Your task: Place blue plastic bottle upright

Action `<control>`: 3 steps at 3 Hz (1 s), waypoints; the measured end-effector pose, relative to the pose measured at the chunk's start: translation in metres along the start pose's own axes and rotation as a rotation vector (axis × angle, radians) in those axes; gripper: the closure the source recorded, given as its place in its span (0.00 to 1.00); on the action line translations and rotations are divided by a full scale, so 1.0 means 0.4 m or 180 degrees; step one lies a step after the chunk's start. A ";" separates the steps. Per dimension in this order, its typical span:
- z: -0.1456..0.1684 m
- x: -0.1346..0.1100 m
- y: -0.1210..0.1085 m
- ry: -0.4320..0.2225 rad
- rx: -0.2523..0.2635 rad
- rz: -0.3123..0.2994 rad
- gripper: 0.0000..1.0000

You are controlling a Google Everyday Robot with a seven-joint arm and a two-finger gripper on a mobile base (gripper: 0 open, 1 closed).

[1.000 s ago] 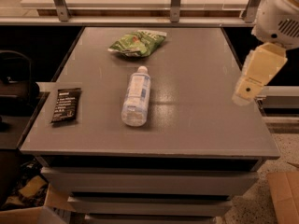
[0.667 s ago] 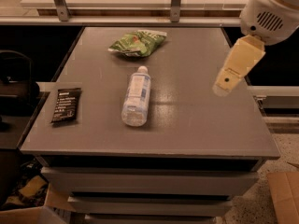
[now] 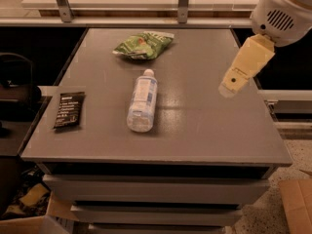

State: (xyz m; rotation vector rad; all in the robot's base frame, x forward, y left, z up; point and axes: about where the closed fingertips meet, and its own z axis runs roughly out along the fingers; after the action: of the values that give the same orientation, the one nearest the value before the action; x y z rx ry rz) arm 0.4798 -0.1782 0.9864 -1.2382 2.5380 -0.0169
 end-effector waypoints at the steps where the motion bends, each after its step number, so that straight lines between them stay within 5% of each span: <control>1: 0.027 -0.048 0.024 0.0027 -0.0080 0.0030 0.00; 3: 0.104 -0.155 0.073 0.0155 -0.0372 0.0569 0.00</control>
Offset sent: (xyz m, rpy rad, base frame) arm 0.0248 0.0847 -0.0312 0.0763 0.1851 -0.1403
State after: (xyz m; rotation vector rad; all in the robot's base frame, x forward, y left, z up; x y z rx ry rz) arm 0.5051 -0.1069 0.9596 -1.0583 2.7167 0.1451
